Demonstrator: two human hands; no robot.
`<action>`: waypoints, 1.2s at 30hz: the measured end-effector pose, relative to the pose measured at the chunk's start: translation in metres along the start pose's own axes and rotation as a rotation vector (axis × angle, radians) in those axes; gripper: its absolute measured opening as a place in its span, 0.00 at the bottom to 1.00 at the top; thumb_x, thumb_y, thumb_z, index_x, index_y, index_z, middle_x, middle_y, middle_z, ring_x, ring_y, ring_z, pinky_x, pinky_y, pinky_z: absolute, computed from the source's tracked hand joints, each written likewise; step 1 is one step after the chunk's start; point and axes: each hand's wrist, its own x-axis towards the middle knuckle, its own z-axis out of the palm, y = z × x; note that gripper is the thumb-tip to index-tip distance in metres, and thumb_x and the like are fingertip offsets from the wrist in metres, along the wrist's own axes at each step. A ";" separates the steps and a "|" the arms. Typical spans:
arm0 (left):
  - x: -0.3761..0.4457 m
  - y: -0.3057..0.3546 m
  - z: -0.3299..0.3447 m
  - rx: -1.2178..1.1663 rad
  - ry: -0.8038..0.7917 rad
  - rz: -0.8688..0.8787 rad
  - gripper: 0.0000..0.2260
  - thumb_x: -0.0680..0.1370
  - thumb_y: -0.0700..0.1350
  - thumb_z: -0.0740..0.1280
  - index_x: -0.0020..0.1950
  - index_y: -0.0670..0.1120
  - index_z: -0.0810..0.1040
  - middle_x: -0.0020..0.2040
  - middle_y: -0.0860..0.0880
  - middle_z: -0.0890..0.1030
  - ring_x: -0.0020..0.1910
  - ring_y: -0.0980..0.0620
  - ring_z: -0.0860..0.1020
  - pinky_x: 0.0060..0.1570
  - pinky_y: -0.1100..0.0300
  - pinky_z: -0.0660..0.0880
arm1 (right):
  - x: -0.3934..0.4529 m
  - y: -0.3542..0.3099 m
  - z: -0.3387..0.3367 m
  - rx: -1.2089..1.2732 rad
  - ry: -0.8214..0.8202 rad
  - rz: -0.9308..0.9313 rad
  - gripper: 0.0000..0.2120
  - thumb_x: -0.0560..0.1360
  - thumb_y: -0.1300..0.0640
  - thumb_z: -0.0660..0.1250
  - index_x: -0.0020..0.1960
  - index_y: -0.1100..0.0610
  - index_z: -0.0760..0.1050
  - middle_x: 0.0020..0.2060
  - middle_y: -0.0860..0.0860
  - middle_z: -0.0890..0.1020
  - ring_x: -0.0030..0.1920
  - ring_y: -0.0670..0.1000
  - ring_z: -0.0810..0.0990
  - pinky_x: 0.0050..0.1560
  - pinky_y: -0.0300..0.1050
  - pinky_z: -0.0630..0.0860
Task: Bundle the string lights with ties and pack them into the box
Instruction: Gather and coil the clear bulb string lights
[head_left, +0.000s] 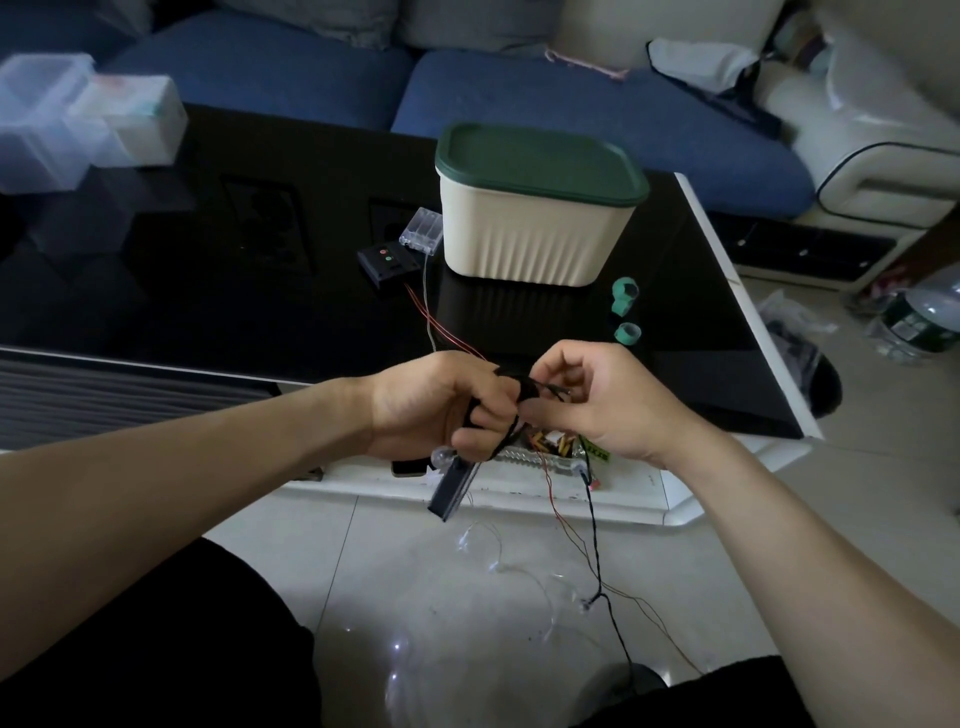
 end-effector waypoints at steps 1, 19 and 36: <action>0.000 0.001 0.001 -0.007 -0.011 -0.001 0.09 0.73 0.39 0.60 0.34 0.45 0.63 0.27 0.49 0.62 0.24 0.53 0.61 0.31 0.57 0.56 | 0.001 0.002 0.000 -0.018 0.020 -0.005 0.10 0.69 0.63 0.78 0.47 0.57 0.79 0.39 0.52 0.83 0.39 0.51 0.82 0.46 0.49 0.81; -0.004 0.003 -0.007 -0.285 0.016 0.017 0.09 0.69 0.42 0.51 0.32 0.46 0.68 0.23 0.52 0.60 0.17 0.56 0.58 0.24 0.58 0.48 | -0.005 -0.007 -0.023 0.177 -0.250 0.211 0.17 0.67 0.42 0.76 0.33 0.53 0.75 0.26 0.50 0.70 0.29 0.49 0.68 0.37 0.40 0.71; -0.001 0.015 -0.002 -0.414 0.187 0.143 0.21 0.73 0.48 0.59 0.58 0.35 0.76 0.41 0.41 0.81 0.36 0.44 0.79 0.41 0.56 0.73 | -0.002 -0.009 0.026 -0.268 -0.097 0.193 0.19 0.83 0.47 0.62 0.35 0.53 0.77 0.20 0.44 0.75 0.23 0.43 0.72 0.35 0.46 0.71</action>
